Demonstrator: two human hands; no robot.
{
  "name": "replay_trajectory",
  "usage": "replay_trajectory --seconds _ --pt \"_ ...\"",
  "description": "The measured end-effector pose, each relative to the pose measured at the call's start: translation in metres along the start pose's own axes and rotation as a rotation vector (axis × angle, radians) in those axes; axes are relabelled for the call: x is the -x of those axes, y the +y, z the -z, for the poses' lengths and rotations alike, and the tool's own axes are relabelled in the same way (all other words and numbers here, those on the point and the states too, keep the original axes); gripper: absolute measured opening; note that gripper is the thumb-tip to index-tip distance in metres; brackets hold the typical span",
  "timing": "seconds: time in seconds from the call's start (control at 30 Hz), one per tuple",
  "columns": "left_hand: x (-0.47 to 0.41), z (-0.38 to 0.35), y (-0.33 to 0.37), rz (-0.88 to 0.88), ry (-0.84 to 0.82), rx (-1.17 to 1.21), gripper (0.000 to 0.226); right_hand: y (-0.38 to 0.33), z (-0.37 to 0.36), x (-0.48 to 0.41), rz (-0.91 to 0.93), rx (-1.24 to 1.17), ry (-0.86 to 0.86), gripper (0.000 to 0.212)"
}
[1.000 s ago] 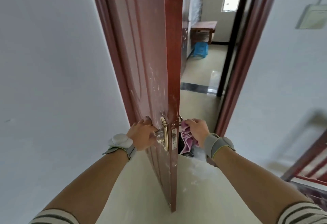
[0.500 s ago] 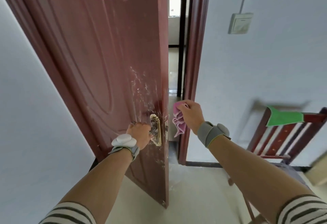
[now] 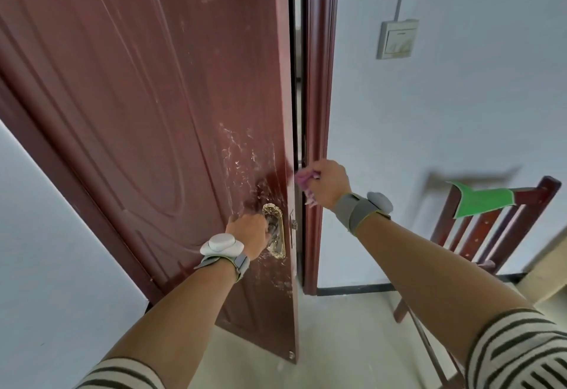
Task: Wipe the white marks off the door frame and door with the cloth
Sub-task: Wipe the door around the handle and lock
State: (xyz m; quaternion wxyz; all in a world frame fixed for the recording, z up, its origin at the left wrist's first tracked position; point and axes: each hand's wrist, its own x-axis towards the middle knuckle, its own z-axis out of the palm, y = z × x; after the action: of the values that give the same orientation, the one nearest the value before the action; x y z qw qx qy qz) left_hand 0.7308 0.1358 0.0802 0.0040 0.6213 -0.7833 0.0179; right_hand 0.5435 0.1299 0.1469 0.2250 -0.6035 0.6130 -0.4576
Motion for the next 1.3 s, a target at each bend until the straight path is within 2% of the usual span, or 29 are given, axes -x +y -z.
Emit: replay_trajectory --seconds 0.07,0.1,0.17,0.23,0.3,0.37,0.47,0.57,0.63,0.73,0.8,0.87,0.97,1.03,1.13,1.2,1.3 --pt "-0.007 0.001 0.003 0.008 0.002 0.007 0.024 0.011 0.007 0.0 -0.085 -0.098 0.036 0.037" --pt "-0.01 0.001 0.003 0.014 0.005 0.015 0.025 0.007 0.009 0.0 -0.063 -0.173 0.065 0.032" --pt "-0.015 0.0 0.004 0.033 -0.004 0.027 0.024 -0.007 0.012 -0.001 0.057 -0.304 0.134 0.015" --pt "-0.018 0.0 0.006 0.054 -0.008 0.034 0.024 -0.023 0.012 -0.005 0.213 -0.353 0.22 0.014" --pt "-0.021 0.001 0.011 0.091 -0.009 0.04 0.024 -0.026 0.007 -0.009 0.363 -0.294 0.248 0.015" --pt "-0.021 0.003 0.014 0.131 -0.023 0.04 0.024 -0.007 -0.002 -0.01 0.42 -0.166 0.151 0.012" --pt "-0.022 0.007 0.022 0.189 -0.063 0.026 0.026 0.036 0.003 -0.018 0.259 0.037 -0.084 0.012" --pt "-0.024 0.009 0.023 0.238 -0.079 0.034 0.023 0.054 0.02 -0.029 0.145 0.073 -0.096 0.02" --pt "-0.023 0.009 0.022 0.272 -0.083 0.036 0.024 0.045 0.024 -0.032 0.237 -0.013 -0.063 0.019" --pt "-0.019 0.007 0.029 0.343 -0.06 0.063 0.028 0.024 0.021 -0.022 0.475 -0.165 -0.049 0.017" --pt "-0.016 0.006 0.033 0.369 -0.043 0.054 0.03 0.02 0.014 -0.017 0.593 -0.178 -0.071 0.016" --pt "-0.012 0.004 0.034 0.399 -0.041 0.052 0.024 0.03 0.005 -0.017 0.601 -0.13 -0.15 0.012" --pt "-0.004 0.001 0.034 0.455 -0.026 0.051 0.026 0.061 0.006 -0.028 0.424 0.115 -0.334 0.017" --pt "0.001 0.0 0.037 0.479 0.0 0.059 0.024 0.076 0.015 -0.032 0.348 0.157 -0.309 0.019" --pt "0.005 0.0 0.036 0.496 0.001 0.05 0.019 0.066 0.021 -0.024 0.458 -0.034 -0.221 0.014" --pt "0.007 -0.001 0.036 0.516 0.004 0.061 0.023 0.049 0.017 -0.014 0.578 -0.134 -0.234 0.014" --pt "0.01 -0.002 0.035 0.52 0.009 0.07 0.025 0.041 -0.001 -0.004 0.689 -0.128 -0.273 0.015"
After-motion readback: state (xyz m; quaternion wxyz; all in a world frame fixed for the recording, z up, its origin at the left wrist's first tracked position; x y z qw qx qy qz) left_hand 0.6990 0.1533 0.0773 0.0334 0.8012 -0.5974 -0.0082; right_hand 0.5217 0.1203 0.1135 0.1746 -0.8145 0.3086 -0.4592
